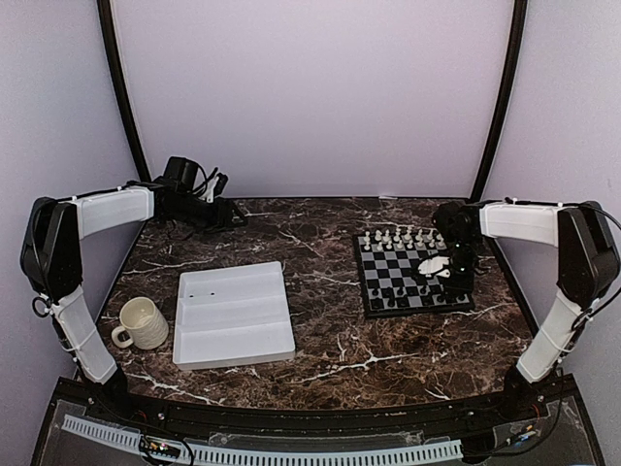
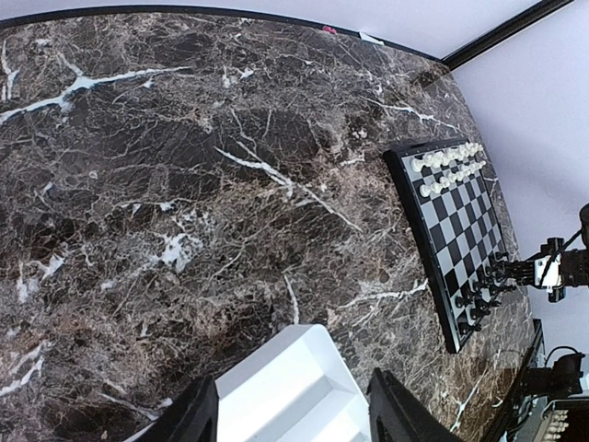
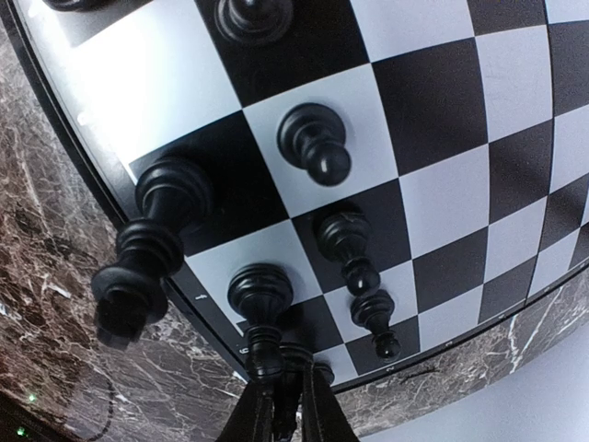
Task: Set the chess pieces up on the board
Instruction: Place the knight at b8.
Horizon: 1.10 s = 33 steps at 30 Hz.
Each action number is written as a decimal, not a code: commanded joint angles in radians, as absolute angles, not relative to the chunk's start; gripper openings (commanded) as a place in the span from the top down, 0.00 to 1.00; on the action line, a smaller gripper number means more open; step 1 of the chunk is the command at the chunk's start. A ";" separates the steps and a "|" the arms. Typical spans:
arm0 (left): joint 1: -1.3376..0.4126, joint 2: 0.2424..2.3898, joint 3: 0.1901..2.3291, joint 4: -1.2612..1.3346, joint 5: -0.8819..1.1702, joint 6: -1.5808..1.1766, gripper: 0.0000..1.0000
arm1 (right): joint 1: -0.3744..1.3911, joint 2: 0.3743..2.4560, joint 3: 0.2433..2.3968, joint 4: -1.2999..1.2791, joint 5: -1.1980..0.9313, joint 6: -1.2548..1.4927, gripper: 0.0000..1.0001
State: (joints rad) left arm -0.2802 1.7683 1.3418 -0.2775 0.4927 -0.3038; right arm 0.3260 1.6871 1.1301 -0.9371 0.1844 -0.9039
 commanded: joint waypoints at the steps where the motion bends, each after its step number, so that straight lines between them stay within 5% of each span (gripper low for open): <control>1: -0.288 1.764 1.350 -0.281 0.511 -0.305 0.42 | 0.321 1.705 1.120 -0.923 0.194 -0.902 0.87; 21: -0.299 1.764 1.358 -0.296 0.472 -0.282 0.42 | 0.319 1.640 1.178 -1.009 0.205 -0.894 0.78; 28: -0.470 1.751 1.430 -0.553 -0.020 -0.084 0.41 | 0.319 1.526 1.276 -1.058 0.053 -0.845 0.71; 33: -0.478 1.696 1.325 -0.669 -0.035 -0.119 0.42 | 0.319 1.511 1.312 -1.019 -0.080 -0.771 0.70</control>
State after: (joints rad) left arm -0.4934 1.7718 1.3983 -0.5026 0.0814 -0.1402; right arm 0.3260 1.5200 1.2839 -1.0260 0.0605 -0.8436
